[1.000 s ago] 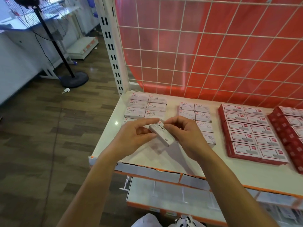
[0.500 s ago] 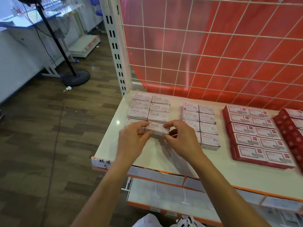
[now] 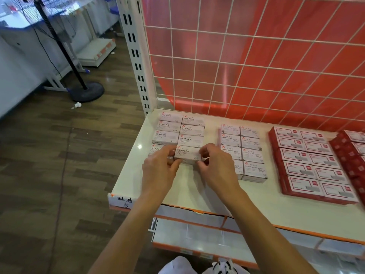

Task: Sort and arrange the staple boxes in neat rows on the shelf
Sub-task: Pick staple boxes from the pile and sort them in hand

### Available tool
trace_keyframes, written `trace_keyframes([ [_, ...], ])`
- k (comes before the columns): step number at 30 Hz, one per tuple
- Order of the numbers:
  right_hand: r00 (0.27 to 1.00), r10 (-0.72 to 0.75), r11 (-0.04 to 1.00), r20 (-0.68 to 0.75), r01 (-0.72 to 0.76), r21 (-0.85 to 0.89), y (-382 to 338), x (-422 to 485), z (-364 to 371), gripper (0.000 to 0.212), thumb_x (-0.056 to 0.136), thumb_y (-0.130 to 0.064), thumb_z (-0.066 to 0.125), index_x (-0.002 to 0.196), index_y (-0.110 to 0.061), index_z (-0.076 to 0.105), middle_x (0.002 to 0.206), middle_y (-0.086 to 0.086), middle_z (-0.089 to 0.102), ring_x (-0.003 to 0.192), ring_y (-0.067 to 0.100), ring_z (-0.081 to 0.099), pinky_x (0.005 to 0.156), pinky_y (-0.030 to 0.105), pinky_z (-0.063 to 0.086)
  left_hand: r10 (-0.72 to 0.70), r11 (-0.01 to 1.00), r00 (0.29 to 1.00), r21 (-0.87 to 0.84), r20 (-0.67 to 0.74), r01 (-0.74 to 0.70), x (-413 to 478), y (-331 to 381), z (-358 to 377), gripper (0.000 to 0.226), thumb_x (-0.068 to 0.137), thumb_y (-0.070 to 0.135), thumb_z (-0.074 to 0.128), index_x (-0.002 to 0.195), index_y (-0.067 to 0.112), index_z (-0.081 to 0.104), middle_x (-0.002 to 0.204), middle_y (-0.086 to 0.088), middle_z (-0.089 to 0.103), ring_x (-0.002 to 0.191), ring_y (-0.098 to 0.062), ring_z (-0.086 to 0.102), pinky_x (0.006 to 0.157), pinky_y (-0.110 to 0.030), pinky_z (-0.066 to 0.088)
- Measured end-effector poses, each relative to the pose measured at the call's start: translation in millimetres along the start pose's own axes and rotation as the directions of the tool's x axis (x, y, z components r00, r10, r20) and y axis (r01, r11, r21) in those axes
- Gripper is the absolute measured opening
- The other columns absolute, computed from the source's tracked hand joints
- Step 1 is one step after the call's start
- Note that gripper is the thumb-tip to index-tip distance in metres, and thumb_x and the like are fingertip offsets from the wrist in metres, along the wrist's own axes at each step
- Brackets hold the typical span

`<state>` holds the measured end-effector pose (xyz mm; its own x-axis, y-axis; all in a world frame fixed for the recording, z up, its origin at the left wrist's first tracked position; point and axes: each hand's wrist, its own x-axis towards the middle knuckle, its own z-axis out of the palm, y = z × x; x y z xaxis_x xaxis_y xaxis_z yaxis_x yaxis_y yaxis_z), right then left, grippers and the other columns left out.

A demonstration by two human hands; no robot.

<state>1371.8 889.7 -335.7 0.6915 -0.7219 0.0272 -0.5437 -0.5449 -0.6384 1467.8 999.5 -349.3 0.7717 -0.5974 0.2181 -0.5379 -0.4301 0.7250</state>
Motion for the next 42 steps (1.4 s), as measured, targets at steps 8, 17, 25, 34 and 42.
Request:
trace_keyframes([
  [8,0.999,0.007,0.997,0.032,-0.004,-0.071,-5,-2,2,0.019,0.085,-0.01,0.06,0.098,-0.015,0.047,0.095,0.005,0.063,0.082,0.023,0.059,0.072,0.036,0.05,0.075,0.993,0.997,0.089,0.004,-0.075,3,-6,2,0.038,0.077,0.015,0.077,0.113,0.018,0.065,0.089,0.001,0.069,0.075,-0.017,0.064,0.074,-0.042,0.056],
  [17,0.999,0.023,0.997,0.032,-0.02,-0.072,-8,-4,0,0.015,0.088,-0.006,0.054,0.098,-0.012,0.045,0.09,0.007,0.061,0.076,0.023,0.054,0.068,0.037,0.047,0.17,0.96,0.985,0.219,0.031,-0.172,4,-4,3,0.039,0.082,0.016,0.073,0.118,0.011,0.059,0.102,-0.008,0.069,0.084,-0.025,0.067,0.073,-0.035,0.052],
  [25,1.0,0.011,0.997,0.007,-0.011,-0.078,-9,-14,-5,0.026,0.09,-0.012,0.055,0.114,-0.013,0.047,0.114,0.007,0.057,0.098,0.025,0.056,0.08,0.035,0.045,0.194,0.938,0.981,0.297,-0.018,-0.18,-2,0,3,0.046,0.078,0.022,0.077,0.118,0.013,0.058,0.108,-0.009,0.064,0.089,-0.028,0.064,0.068,-0.037,0.053],
  [34,0.963,-0.172,0.969,-0.207,0.128,-0.211,23,-42,-31,0.036,0.083,-0.013,0.067,0.117,-0.009,0.06,0.116,0.009,0.061,0.109,0.028,0.052,0.091,0.034,0.044,0.402,0.86,0.915,0.359,-0.034,-0.364,-19,54,27,0.04,0.069,0.017,0.084,0.105,0.009,0.067,0.1,-0.01,0.067,0.093,-0.03,0.062,0.073,-0.036,0.055],
  [42,0.921,-0.156,0.954,-0.356,0.047,-0.297,98,-83,-93,0.039,0.074,-0.011,0.071,0.112,-0.005,0.063,0.116,0.016,0.063,0.109,0.035,0.056,0.095,0.045,0.045,0.531,0.79,0.842,0.306,0.092,-0.532,-56,132,87,0.041,0.073,0.014,0.079,0.112,0.007,0.068,0.112,-0.011,0.067,0.107,-0.03,0.061,0.086,-0.04,0.052],
])
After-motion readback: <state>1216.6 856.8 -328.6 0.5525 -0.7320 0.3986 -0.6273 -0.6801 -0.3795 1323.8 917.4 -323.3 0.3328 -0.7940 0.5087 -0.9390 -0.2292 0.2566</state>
